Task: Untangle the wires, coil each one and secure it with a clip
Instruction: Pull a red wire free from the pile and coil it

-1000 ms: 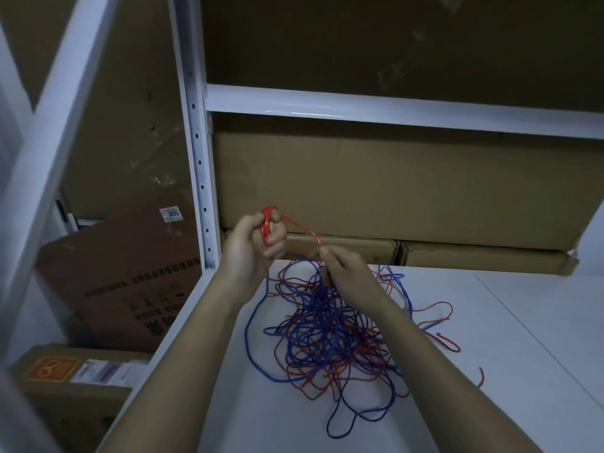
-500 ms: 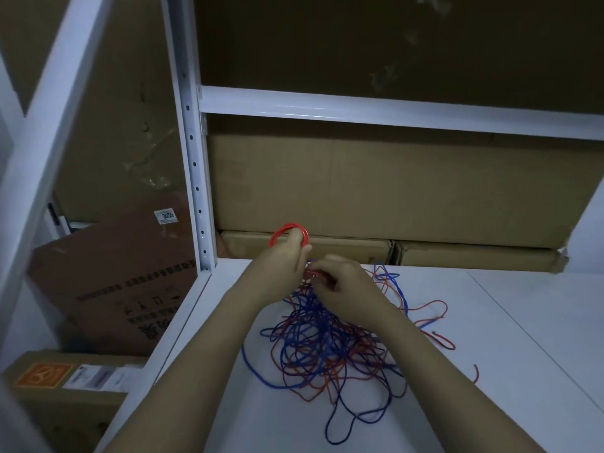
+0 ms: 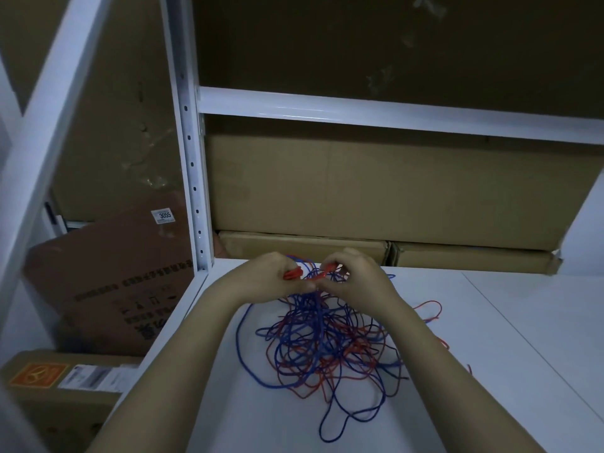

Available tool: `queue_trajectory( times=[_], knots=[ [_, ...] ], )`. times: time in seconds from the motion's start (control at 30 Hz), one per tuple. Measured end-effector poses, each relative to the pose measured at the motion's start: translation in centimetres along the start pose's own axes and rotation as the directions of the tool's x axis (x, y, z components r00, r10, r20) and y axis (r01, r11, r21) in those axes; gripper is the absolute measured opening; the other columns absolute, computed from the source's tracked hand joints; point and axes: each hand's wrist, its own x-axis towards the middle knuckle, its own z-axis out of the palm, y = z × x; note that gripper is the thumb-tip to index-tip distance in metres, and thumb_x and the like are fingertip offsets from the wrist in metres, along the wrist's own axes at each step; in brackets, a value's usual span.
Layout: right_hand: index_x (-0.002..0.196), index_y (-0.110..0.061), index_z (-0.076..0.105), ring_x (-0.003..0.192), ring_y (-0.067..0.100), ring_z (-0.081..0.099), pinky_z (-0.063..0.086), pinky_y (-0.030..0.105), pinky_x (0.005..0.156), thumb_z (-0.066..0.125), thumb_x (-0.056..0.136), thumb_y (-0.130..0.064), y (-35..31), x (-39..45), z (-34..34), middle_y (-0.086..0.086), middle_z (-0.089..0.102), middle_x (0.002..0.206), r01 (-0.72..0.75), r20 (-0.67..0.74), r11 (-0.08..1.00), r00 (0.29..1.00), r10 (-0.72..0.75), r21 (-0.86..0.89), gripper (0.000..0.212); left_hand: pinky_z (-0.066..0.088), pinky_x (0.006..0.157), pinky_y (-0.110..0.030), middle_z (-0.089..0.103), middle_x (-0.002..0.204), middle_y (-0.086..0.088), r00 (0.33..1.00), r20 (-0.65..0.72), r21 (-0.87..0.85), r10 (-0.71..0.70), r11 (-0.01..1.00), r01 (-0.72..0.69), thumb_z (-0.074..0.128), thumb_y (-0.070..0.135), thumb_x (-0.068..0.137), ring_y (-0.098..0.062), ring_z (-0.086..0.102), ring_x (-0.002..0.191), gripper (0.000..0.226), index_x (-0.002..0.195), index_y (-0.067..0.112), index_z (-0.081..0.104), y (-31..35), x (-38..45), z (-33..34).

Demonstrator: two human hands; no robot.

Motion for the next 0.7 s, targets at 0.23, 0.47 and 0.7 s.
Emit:
queue_trajectory(
  times=[0.23,0.47,0.7],
  knots=[
    [0.131,-0.019,0.053,0.078,0.009,0.067,0.051,0.034,0.086,0.076,0.08,-0.026,-1.2,0.2,-1.4,-0.007,0.072,0.073,-0.154,-0.042,0.824,0.977,0.21,0.546,0.056,0.031,0.05,-0.021,0.053,0.058,0.001,0.967,-0.252,-0.363,0.037,0.923,-0.13,0.059,0.032,0.093,-0.006,0.039,0.048,0.025,0.075,0.019,0.071,1.8,-0.4,-1.4],
    [0.084,-0.019,0.064,0.071,0.019,0.065,0.052,0.039,0.074,0.073,0.084,-0.025,-2.1,0.9,-2.0,0.002,0.069,0.069,-0.156,-0.199,0.861,0.939,0.282,0.484,0.011,0.037,0.06,-0.012,0.056,0.054,0.017,0.938,-0.344,-0.379,0.04,0.909,-0.177,0.058,0.023,0.095,0.005,0.049,0.054,0.023,0.076,0.017,0.069,2.9,-0.1,-0.7],
    [0.074,-0.023,0.064,0.061,0.009,0.06,0.051,0.032,0.065,0.059,0.093,-0.01,-2.5,0.9,-2.3,-0.002,0.066,0.067,-0.039,-0.269,0.834,0.938,0.221,0.55,0.023,0.039,0.068,-0.02,0.065,0.07,0.02,0.963,-0.263,-0.321,0.057,0.936,-0.143,0.055,0.025,0.096,0.006,0.055,0.064,0.018,0.089,0.017,0.07,3.0,-0.2,-0.1]
  ],
)
